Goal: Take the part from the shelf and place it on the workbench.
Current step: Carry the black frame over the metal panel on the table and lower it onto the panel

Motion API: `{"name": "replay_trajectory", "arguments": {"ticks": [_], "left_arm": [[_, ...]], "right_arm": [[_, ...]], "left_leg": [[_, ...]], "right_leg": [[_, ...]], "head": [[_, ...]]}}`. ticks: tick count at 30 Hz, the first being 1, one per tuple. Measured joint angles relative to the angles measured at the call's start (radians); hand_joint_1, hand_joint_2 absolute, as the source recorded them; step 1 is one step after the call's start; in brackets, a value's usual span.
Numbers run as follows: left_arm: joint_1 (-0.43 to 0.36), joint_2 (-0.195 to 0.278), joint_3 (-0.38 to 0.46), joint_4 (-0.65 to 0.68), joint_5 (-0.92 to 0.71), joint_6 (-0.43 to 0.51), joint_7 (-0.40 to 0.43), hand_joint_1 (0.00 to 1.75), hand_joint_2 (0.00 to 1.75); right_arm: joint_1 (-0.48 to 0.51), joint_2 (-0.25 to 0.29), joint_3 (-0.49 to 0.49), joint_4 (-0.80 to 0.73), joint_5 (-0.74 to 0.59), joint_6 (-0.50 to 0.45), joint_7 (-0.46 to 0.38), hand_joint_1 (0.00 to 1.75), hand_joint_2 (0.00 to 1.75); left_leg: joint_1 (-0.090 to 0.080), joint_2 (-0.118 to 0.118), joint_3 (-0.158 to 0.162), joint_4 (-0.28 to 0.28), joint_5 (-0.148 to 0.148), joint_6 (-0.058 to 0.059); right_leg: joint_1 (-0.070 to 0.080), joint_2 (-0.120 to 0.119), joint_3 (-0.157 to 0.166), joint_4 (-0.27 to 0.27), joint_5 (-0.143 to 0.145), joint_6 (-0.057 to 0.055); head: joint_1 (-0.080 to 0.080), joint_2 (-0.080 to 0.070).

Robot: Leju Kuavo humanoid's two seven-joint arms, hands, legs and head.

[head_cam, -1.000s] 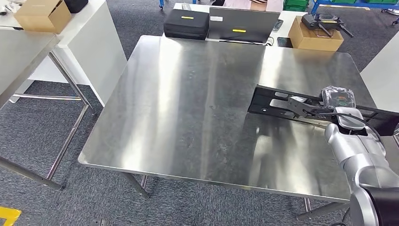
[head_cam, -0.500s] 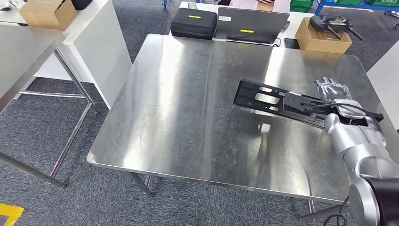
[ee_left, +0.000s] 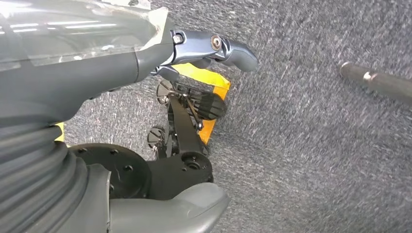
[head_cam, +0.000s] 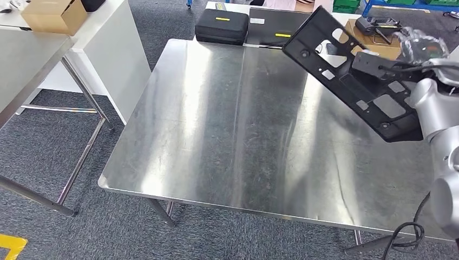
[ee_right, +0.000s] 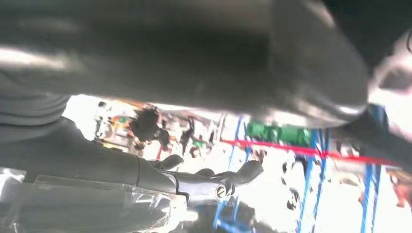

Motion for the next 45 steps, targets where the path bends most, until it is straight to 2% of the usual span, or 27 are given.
{"name": "replay_trajectory", "arguments": {"ticks": [4,13,20,27,32,36,38,40,43,45], "left_arm": [[0.004,0.001,0.009,0.0,0.003,0.0,-0.002,0.0,1.75],[0.004,0.002,0.018,0.0,0.003,-0.002,-0.003,0.0,1.75],[0.004,0.004,0.018,0.0,0.001,-0.003,-0.004,0.0,1.75],[0.002,0.007,0.019,0.0,-0.003,-0.007,0.004,0.0,1.75],[0.001,0.009,0.025,0.0,0.002,-0.002,0.005,0.0,1.75],[0.001,0.008,0.037,0.0,0.011,0.01,0.003,0.0,0.0],[0.001,0.006,0.044,0.0,0.016,0.023,0.007,0.0,0.0],[0.002,0.001,0.051,0.0,0.02,0.037,0.013,0.0,0.0],[0.008,-0.005,0.061,0.0,0.022,0.047,0.024,0.0,0.0],[0.012,-0.008,0.067,0.0,0.019,0.05,0.027,0.0,0.0]], "right_arm": [[-0.051,0.008,0.007,0.001,-0.005,0.005,-0.001,0.0,0.0],[-0.086,0.015,0.031,0.03,-0.028,0.013,-0.001,0.0,0.0],[-0.087,0.014,0.035,0.046,-0.037,0.016,-0.007,0.0,0.0],[-0.062,0.016,0.041,0.089,-0.069,0.061,-0.02,0.0,0.0],[-0.012,0.036,0.044,0.106,-0.108,0.003,-0.021,0.0,0.0],[0.056,0.043,0.048,0.082,-0.164,-0.167,-0.106,0.0,0.0],[0.147,0.027,0.051,-0.013,-0.21,-0.277,-0.118,0.0,0.0],[0.303,-0.01,0.052,-0.192,-0.256,-0.369,-0.08,0.0,0.0],[0.636,-0.066,0.027,-0.58,-0.227,-0.498,0.011,0.0,0.0],[0.867,-0.077,-0.009,-0.835,-0.161,-0.553,0.038,0.0,0.0]], "left_leg": [[0.001,-0.001,0.0,0.0,0.0,0.0],[0.0,-0.001,0.0,0.0,0.0,0.0],[0.001,0.0,0.0,0.0,0.0,0.0],[0.001,0.0,0.0,0.0,0.0,0.0],[0.001,0.0,0.001,0.0,0.0,0.0],[0.002,0.0,0.001,0.0,0.0,0.0],[0.003,-0.002,0.002,0.0,0.0,0.0],[0.004,-0.008,0.004,0.0,-0.002,0.002],[0.004,-0.017,0.009,0.0,-0.007,0.005],[0.004,-0.02,0.01,0.0,-0.011,0.005]], "right_leg": [[0.001,0.0,0.0,0.0,0.0,0.0],[0.0,0.0,0.0,0.0,0.0,0.0],[0.001,0.0,0.0,0.0,0.0,0.0],[0.001,0.0,0.0,0.0,0.0,0.0],[0.001,0.0,0.0,0.0,0.0,0.0],[0.001,0.0,0.001,0.0,0.0,0.0],[0.003,-0.002,0.002,-0.001,-0.002,0.001],[0.003,-0.007,0.006,-0.003,-0.005,0.005],[0.004,-0.017,0.017,-0.004,-0.011,0.011],[0.004,-0.019,0.02,-0.004,-0.014,0.012]], "head": [[0.0,0.0],[0.0,0.0],[0.0,0.0],[0.0,0.0],[0.0,0.0],[0.0,0.0],[0.0,0.0],[0.0,0.0],[0.001,0.0],[0.0,0.0]]}}
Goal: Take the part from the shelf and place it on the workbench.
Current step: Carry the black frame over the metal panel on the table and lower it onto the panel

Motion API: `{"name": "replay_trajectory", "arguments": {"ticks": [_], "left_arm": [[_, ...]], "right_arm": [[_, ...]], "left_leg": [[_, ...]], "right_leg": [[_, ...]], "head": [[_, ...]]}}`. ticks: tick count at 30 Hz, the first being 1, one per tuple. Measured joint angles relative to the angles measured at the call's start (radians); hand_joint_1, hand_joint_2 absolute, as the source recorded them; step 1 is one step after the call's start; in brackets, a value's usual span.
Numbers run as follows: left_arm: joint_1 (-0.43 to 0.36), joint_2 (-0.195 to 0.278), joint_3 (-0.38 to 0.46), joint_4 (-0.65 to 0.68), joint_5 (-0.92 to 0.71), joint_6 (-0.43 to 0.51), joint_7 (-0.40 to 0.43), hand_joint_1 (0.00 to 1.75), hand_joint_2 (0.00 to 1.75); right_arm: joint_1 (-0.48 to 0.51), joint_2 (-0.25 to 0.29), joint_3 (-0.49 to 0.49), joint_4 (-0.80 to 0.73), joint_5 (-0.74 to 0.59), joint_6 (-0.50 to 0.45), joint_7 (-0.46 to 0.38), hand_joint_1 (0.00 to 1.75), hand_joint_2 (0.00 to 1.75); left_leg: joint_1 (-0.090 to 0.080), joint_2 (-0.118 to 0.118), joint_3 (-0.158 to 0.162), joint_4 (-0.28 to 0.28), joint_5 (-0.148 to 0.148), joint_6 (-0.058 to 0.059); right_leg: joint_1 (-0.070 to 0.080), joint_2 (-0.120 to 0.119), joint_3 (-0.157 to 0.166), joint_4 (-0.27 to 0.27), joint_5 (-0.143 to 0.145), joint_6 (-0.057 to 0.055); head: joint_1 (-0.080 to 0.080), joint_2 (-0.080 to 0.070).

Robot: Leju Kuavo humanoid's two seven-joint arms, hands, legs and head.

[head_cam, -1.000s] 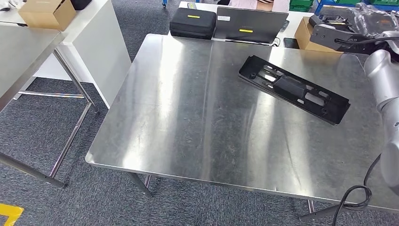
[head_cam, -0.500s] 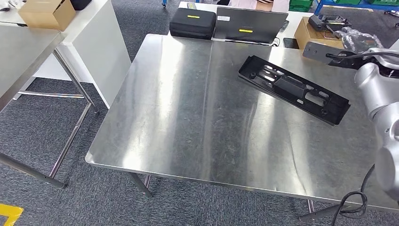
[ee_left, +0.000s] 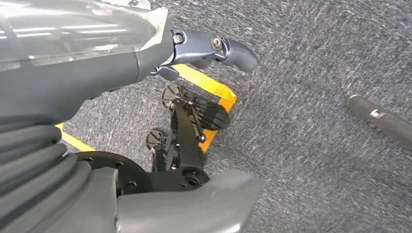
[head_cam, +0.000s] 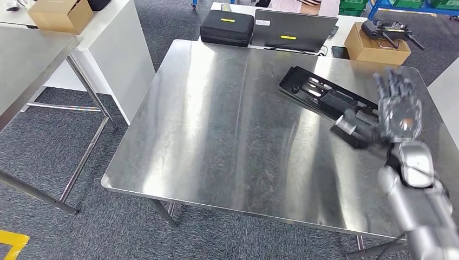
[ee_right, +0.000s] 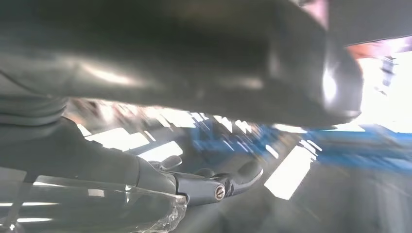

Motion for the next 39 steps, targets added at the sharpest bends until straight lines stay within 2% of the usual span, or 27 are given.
{"name": "replay_trajectory", "arguments": {"ticks": [1,3,7,10,14,18,24,29,33,35,37,38,39], "left_arm": [[0.001,-0.001,0.002,0.0,-0.002,0.001,0.0,0.0,0.0],[0.002,-0.002,0.005,0.0,-0.005,0.002,0.001,0.0,0.0],[0.0,-0.004,0.006,0.0,-0.007,0.002,0.002,0.0,0.0],[-0.001,-0.007,0.006,0.0,-0.011,0.004,0.007,0.0,0.0],[0.002,-0.012,0.008,0.0,-0.015,0.014,0.011,0.0,0.0],[0.001,-0.022,0.014,0.0,-0.008,0.027,0.014,0.0,0.0],[-0.003,-0.031,0.041,0.0,0.021,0.047,0.016,0.0,0.0],[-0.004,-0.033,0.061,0.0,0.027,0.063,0.015,0.0,0.0],[-0.004,-0.034,0.075,0.0,0.034,0.066,0.01,0.0,0.0],[-0.005,-0.036,0.079,0.0,0.036,0.07,0.006,0.0,0.0],[-0.005,-0.038,0.081,0.0,0.037,0.074,0.003,0.0,0.0],[-0.005,-0.039,0.082,0.0,0.037,0.076,0.001,0.0,0.0],[-0.005,-0.04,0.082,0.0,0.037,0.076,0.0,0.0,0.0]], "right_arm": [[0.093,0.0,-0.017,-0.104,0.025,-0.011,0.005,0.0,0.0],[0.219,0.0,-0.046,-0.252,0.044,-0.01,0.011,0.0,0.0],[0.316,-0.003,-0.093,-0.418,0.05,0.003,0.008,0.0,0.0],[0.401,0.01,-0.119,-0.512,0.093,-0.037,-0.014,0.0,0.0],[0.617,0.098,-0.133,-0.692,0.242,-0.165,-0.033,0.0,0.0],[0.782,0.176,-0.109,-0.804,0.329,-0.228,-0.014,0.0,0.0],[0.882,0.211,-0.038,-0.883,0.344,-0.249,0.004,0.0,0.0],[0.937,0.144,0.04,-0.916,0.326,-0.257,0.11,0.0,0.0],[0.95,0.115,0.086,-0.93,0.324,-0.258,0.129,0.0,0.0],[0.952,0.102,0.103,-0.933,0.319,-0.258,0.137,0.0,0.0],[0.955,0.087,0.114,-0.935,0.313,-0.258,0.146,0.0,0.0],[0.957,0.08,0.118,-0.935,0.31,-0.258,0.149,0.0,0.0],[0.959,0.075,0.121,-0.935,0.309,-0.258,0.151,0.0,0.0]], "left_leg": [[0.0,0.0,0.0,0.0,-0.001,0.0],[-0.001,0.002,0.0,0.0,-0.003,-0.001],[0.0,0.011,0.005,-0.001,-0.006,-0.003],[0.0,0.01,0.01,-0.001,-0.008,-0.001],[0.0,0.006,0.012,-0.001,-0.011,-0.001],[0.0,0.009,0.013,-0.001,-0.014,-0.003],[-0.005,0.012,0.02,-0.001,-0.021,0.0],[-0.017,0.012,0.024,0.001,-0.026,0.011],[-0.02,0.015,0.028,-0.002,-0.02,0.028],[-0.015,0.019,0.032,-0.011,-0.012,0.039],[-0.014,0.022,0.031,-0.013,-0.009,0.044],[-0.015,0.022,0.029,-0.013,-0.008,0.045],[-0.017,0.023,0.027,-0.013,-0.007,0.045]], "right_leg": [[0.0,0.0,0.0,0.0,-0.001,0.001],[-0.001,0.002,-0.001,0.0,-0.003,0.001],[-0.001,0.01,-0.003,0.0,-0.004,0.001],[-0.001,0.009,-0.005,0.0,-0.008,-0.001],[-0.001,0.004,0.006,0.0,-0.012,-0.001],[-0.001,0.008,0.008,0.0,-0.013,-0.002],[-0.006,0.012,0.005,-0.001,-0.015,0.001],[-0.015,0.013,0.012,-0.002,-0.018,0.008],[-0.022,0.014,0.021,-0.002,-0.018,0.02],[-0.023,0.015,0.004,0.044,-0.051,0.015],[-0.021,0.015,-0.05,0.173,-0.121,0.001],[-0.018,0.016,-0.078,0.243,-0.151,-0.002],[-0.015,0.016,-0.095,0.289,-0.167,-0.001]], "head": [[0.0,0.0],[0.0,0.0],[0.0,0.0],[0.001,0.0],[0.0,0.0],[0.0,0.0],[0.0,0.0],[0.0,0.0],[0.0,0.0],[0.002,0.0],[0.005,0.0],[0.006,0.0],[0.006,0.0]]}}
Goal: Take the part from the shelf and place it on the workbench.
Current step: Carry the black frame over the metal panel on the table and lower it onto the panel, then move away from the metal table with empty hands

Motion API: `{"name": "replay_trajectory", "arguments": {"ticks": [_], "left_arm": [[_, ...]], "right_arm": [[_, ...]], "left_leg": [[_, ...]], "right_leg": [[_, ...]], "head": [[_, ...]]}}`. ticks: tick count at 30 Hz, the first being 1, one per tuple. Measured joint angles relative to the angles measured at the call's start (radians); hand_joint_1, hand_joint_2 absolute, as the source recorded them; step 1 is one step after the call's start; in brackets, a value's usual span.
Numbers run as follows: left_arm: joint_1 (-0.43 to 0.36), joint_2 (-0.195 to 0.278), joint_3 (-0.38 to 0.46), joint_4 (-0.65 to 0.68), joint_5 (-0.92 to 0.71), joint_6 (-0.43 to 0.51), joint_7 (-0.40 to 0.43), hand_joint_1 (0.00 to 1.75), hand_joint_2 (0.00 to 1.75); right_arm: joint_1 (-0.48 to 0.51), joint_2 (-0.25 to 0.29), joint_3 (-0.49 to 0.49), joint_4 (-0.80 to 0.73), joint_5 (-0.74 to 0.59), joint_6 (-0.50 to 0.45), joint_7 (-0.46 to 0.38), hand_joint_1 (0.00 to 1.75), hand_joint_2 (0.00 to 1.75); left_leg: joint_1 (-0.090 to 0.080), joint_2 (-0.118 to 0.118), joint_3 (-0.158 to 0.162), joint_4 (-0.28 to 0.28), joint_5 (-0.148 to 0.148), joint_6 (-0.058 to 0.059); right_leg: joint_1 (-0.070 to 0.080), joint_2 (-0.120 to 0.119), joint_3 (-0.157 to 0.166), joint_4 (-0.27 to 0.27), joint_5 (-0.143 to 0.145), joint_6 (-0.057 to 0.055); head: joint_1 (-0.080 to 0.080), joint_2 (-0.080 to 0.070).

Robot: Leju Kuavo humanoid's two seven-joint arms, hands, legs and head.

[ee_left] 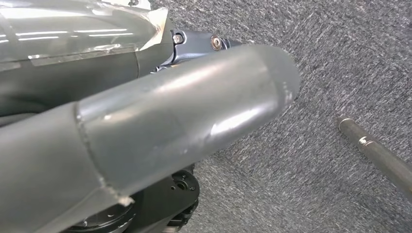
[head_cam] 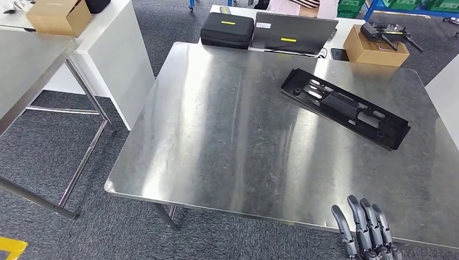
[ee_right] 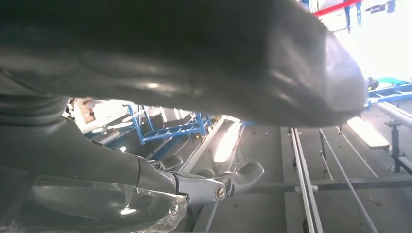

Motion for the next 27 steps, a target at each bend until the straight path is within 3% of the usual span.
{"name": "replay_trajectory", "arguments": {"ticks": [1,2,4,6,8,10,11,13,14,15,16,17,18,20,21,23,25,27], "left_arm": [[0.0,-0.001,0.0,0.0,0.0,0.001,-0.001,0.0,0.0],[0.0,-0.001,0.0,0.0,0.0,0.001,-0.001,0.0,0.0],[0.0,-0.003,0.001,0.0,0.0,0.004,-0.003,0.0,0.0],[0.0,-0.004,0.001,0.0,0.0,0.006,-0.005,0.0,0.0],[-0.001,-0.004,0.003,0.0,0.0,0.006,-0.007,0.0,0.0],[0.0,-0.002,0.007,0.0,0.0,0.006,-0.009,0.0,0.0],[0.0,-0.002,0.009,0.0,0.0,0.006,-0.01,0.0,0.0],[0.001,-0.003,0.012,0.0,0.0,0.005,-0.011,0.0,0.0],[0.001,-0.003,0.013,0.0,0.0,0.005,-0.012,0.0,0.0],[0.001,-0.003,0.014,0.0,0.0,0.004,-0.012,0.0,0.0],[0.001,-0.003,0.015,0.0,0.0,0.004,-0.012,0.0,0.0],[0.001,-0.003,0.015,0.0,0.0,0.003,-0.013,0.0,0.0],[0.001,-0.003,0.015,0.0,0.0,0.003,-0.014,0.0,0.0],[0.0,-0.003,0.015,0.0,0.0,0.003,-0.015,0.0,0.0],[0.0,-0.003,0.015,0.0,0.0,0.003,-0.016,0.0,0.0],[0.0,-0.002,0.015,0.0,0.0,0.002,-0.017,0.0,0.0],[-0.001,-0.004,0.016,0.0,0.0,0.003,-0.018,0.0,0.0],[-0.002,-0.006,0.016,0.0,0.0,0.003,-0.02,0.0,0.0]], "right_arm": [[0.002,-0.004,0.002,0.0,0.0,0.0,0.002,0.0,0.0],[0.003,-0.009,0.005,-0.001,-0.001,0.0,0.006,0.0,0.0],[0.004,-0.02,0.01,-0.005,-0.002,0.0,0.015,0.0,0.0],[0.006,-0.032,0.017,-0.012,-0.002,0.0,0.025,0.0,0.0],[0.008,-0.038,0.023,-0.017,0.002,0.0,0.035,0.0,0.0],[0.008,-0.042,0.03,-0.019,0.004,0.0,0.042,0.0,0.0],[0.008,-0.044,0.034,-0.02,0.003,0.0,0.045,0.0,0.0],[0.008,-0.047,0.042,-0.02,0.003,0.0,0.049,0.0,0.0],[0.009,-0.048,0.045,-0.02,0.003,0.0,0.051,0.0,0.0],[0.009,-0.049,0.047,-0.02,0.003,0.0,0.051,0.0,0.0],[0.009,-0.051,0.049,-0.02,0.002,0.0,0.053,0.0,0.0],[0.009,-0.052,0.05,-0.02,0.002,0.0,0.054,0.0,0.0],[0.009,-0.053,0.052,-0.02,0.001,0.0,0.056,0.0,0.0],[0.01,-0.057,0.055,-0.02,-0.001,0.0,0.06,0.0,0.0],[0.009,-0.06,0.056,-0.021,-0.001,0.0,0.061,0.0,0.0],[0.01,-0.065,0.059,-0.023,-0.003,0.0,0.063,0.0,0.0],[0.012,-0.077,0.063,-0.029,-0.006,0.0,0.07,0.0,0.0],[0.015,-0.094,0.067,-0.035,-0.01,0.0,0.081,0.0,0.0]], "left_leg": [[-0.001,0.0,-0.002,0.0,0.001,0.0],[-0.002,0.0,-0.003,0.001,0.003,-0.001],[-0.003,-0.001,-0.004,0.002,0.007,-0.007],[-0.005,-0.002,-0.005,0.005,0.012,-0.017],[-0.006,-0.003,-0.007,0.007,0.017,-0.027],[-0.003,-0.002,-0.014,0.019,0.004,-0.039],[0.0,-0.001,-0.024,0.042,-0.024,-0.046],[0.009,0.001,-0.057,0.147,-0.118,-0.062],[0.014,0.001,-0.073,0.211,-0.16,-0.07],[0.019,0.002,-0.081,0.26,-0.184,-0.076],[0.024,0.003,-0.072,0.275,-0.186,-0.081],[0.028,0.004,-0.044,0.25,-0.169,-0.084],[0.031,0.005,0.003,0.188,-0.141,-0.086],[0.034,0.006,0.094,0.047,-0.1,-0.083],[0.032,0.005,0.118,0.004,-0.091,-0.079],[0.023,0.004,0.12,-0.012,-0.085,-0.068],[0.021,0.007,0.106,-0.021,-0.07,-0.048],[0.021,0.012,0.087,-0.031,-0.048,-0.024]], "right_leg": [[0.004,0.0,0.004,0.007,0.001,0.004],[0.006,0.0,0.029,-0.028,0.016,0.009],[0.011,0.001,0.122,-0.175,0.06,0.012],[0.02,0.004,0.179,-0.272,0.089,0.002],[0.027,0.006,0.175,-0.283,0.098,-0.014],[0.017,0.003,0.166,-0.289,0.106,-0.034],[0.012,0.001,0.16,-0.29,0.112,-0.046],[0.011,-0.003,0.144,-0.289,0.125,-0.062],[0.012,-0.005,0.136,-0.288,0.131,-0.064],[0.013,-0.006,0.129,-0.287,0.137,-0.064],[0.013,-0.007,0.123,-0.285,0.143,-0.061],[0.013,-0.007,0.118,-0.282,0.148,-0.058],[0.011,-0.007,0.114,-0.279,0.152,-0.055],[0.012,-0.008,0.105,-0.273,0.159,-0.047],[0.013,-0.008,0.102,-0.272,0.163,-0.04],[0.015,-0.01,0.097,-0.273,0.175,-0.023],[0.015,-0.009,0.088,-0.268,0.173,-0.01],[0.015,-0.006,0.063,-0.213,0.121,-0.015]], "head": [[0.0,0.0],[0.0,0.0],[0.0,0.0],[0.0,0.0],[0.0,0.0],[-0.001,0.0],[-0.003,0.0],[-0.009,0.0],[-0.01,0.0],[-0.01,0.0],[-0.01,0.0],[-0.01,0.0],[-0.011,0.0],[-0.01,0.0],[-0.01,0.0],[-0.009,0.0],[-0.009,0.0],[-0.005,0.0]]}}
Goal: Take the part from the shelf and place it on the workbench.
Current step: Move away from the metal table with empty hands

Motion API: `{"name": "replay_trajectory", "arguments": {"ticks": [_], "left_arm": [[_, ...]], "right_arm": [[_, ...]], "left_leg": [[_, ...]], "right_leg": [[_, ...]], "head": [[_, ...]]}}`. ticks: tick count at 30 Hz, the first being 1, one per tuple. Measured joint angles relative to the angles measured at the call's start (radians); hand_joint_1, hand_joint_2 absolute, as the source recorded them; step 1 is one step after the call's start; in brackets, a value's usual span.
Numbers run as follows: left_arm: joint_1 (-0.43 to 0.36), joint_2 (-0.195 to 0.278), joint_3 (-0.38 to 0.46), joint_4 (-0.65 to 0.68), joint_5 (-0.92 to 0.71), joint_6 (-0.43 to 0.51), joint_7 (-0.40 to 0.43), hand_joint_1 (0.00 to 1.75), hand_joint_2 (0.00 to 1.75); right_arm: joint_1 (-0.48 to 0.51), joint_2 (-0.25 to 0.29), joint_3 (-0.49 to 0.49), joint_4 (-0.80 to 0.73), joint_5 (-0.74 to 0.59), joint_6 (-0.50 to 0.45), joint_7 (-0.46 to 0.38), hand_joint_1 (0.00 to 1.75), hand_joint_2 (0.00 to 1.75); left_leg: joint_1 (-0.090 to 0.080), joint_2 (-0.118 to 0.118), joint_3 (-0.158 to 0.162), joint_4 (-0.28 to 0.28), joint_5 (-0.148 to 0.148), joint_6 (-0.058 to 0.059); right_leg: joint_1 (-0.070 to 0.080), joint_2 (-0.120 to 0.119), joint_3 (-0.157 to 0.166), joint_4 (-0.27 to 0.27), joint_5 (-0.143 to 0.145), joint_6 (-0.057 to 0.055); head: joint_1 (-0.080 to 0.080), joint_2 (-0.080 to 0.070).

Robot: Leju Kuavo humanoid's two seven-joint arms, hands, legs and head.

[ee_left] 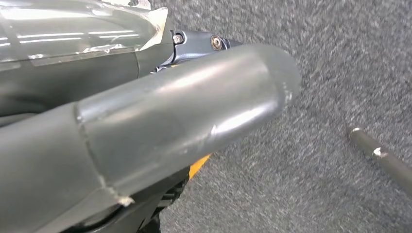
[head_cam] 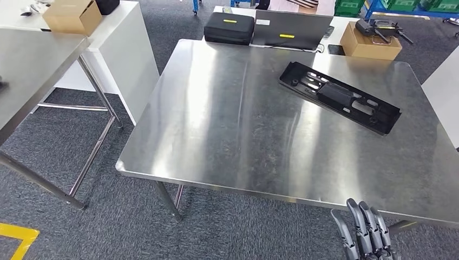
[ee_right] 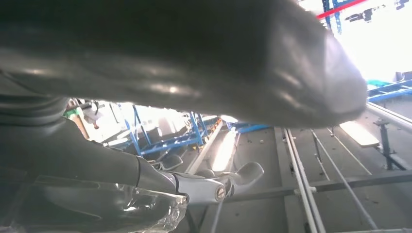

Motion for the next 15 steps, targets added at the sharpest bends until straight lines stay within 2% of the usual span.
{"name": "replay_trajectory", "arguments": {"ticks": [2,3,4,5,6,7,8,9,10,11,13,14,15], "left_arm": [[0.0,0.0,0.002,0.0,0.0,0.001,-0.002,0.0,0.0],[0.0,0.0,0.002,0.0,0.0,0.002,-0.004,0.0,0.0],[0.0,0.0,0.003,0.0,-0.001,0.004,-0.005,0.0,0.0],[0.0,-0.001,0.004,0.0,-0.004,0.005,-0.007,0.0,0.0],[0.001,-0.002,0.004,0.0,-0.007,0.006,-0.009,0.0,0.0],[0.0,-0.002,0.005,0.0,-0.01,0.006,-0.011,0.0,0.0],[0.0,-0.003,0.005,0.0,-0.013,0.007,-0.013,0.0,0.0],[0.0,-0.004,0.005,0.0,-0.015,0.007,-0.015,0.0,0.0],[0.0,-0.004,0.005,0.0,-0.017,0.007,-0.017,0.0,0.0],[0.0,-0.005,0.005,0.0,-0.018,0.007,-0.017,0.0,0.0],[0.002,-0.004,0.006,0.0,-0.02,0.008,-0.018,0.0,0.0],[0.003,-0.004,0.006,0.0,-0.02,0.009,-0.018,0.0,0.0],[0.003,-0.004,0.007,0.0,-0.02,0.009,-0.018,0.0,0.0]], "right_arm": [[0.001,-0.014,0.006,-0.003,-0.003,0.0,0.013,0.0,0.0],[0.001,-0.018,0.01,-0.003,-0.005,0.0,0.021,0.0,0.0],[0.0,-0.02,0.013,-0.002,-0.005,0.0,0.031,0.0,0.0],[0.0,-0.021,0.017,-0.001,-0.007,0.0,0.04,0.0,0.0],[0.0,-0.022,0.02,0.0,-0.011,0.0,0.049,0.0,0.0],[0.0,-0.021,0.022,0.002,-0.023,0.0,0.054,0.0,0.0],[0.001,-0.02,0.023,0.004,-0.047,0.0,0.051,0.0,0.0],[0.002,-0.016,0.022,0.007,-0.076,0.0,0.044,0.0,0.0],[0.004,-0.011,0.02,0.011,-0.107,0.0,0.034,0.0,0.0],[0.007,-0.006,0.017,0.015,-0.132,0.0,0.024,0.0,0.0],[0.009,0.005,0.011,0.022,-0.151,0.0,0.014,0.0,0.0],[0.01,0.009,0.009,0.026,-0.155,0.0,0.012,0.0,0.0],[0.011,0.013,0.007,0.029,-0.156,0.0,0.012,0.0,0.0]], "left_leg": [[-0.004,0.004,-0.023,0.001,0.019,0.01],[-0.006,0.005,-0.036,0.002,0.029,0.01],[-0.008,0.006,-0.049,0.003,0.038,0.01],[-0.009,0.006,-0.062,0.005,0.047,0.009],[-0.01,0.006,-0.074,0.008,0.056,0.007],[-0.011,0.005,-0.083,0.011,0.063,0.005],[-0.012,0.004,-0.091,0.016,0.071,0.001],[-0.014,0.003,-0.096,0.018,0.08,-0.005],[-0.016,0.002,-0.099,0.02,0.087,-0.01],[-0.017,0.001,-0.102,0.02,0.095,-0.016],[-0.014,-0.002,-0.109,0.025,0.098,-0.028],[-0.011,-0.003,-0.115,0.04,0.075,-0.035],[-0.008,-0.004,-0.125,0.071,0.036,-0.041]], "right_leg": [[-0.001,0.003,-0.038,0.119,-0.083,-0.012],[0.0,0.003,-0.048,0.176,-0.111,-0.011],[0.0,0.004,-0.045,0.207,-0.12,-0.005],[0.0,0.004,-0.023,0.201,-0.111,0.004],[0.0,0.004,0.017,0.158,-0.091,0.012],[0.0,0.004,0.07,0.087,-0.07,0.017],[0.004,0.005,0.125,0.004,-0.059,0.016],[0.008,0.006,0.162,-0.057,-0.052,0.011],[0.012,0.007,0.182,-0.097,-0.052,0.004],[0.017,0.008,0.184,-0.112,-0.052,-0.003],[0.01,0.007,0.168,-0.108,-0.04,-0.019],[0.006,0.005,0.161,-0.108,-0.032,-0.031],[0.002,0.002,0.153,-0.109,-0.022,-0.043]], "head": [[0.004,0.0],[0.005,0.0],[0.005,0.0],[0.005,0.0],[0.005,0.0],[0.006,0.0],[0.006,0.0],[0.007,0.0],[0.007,0.0],[0.007,0.0],[0.007,0.0],[0.005,0.0],[0.004,0.0]]}}
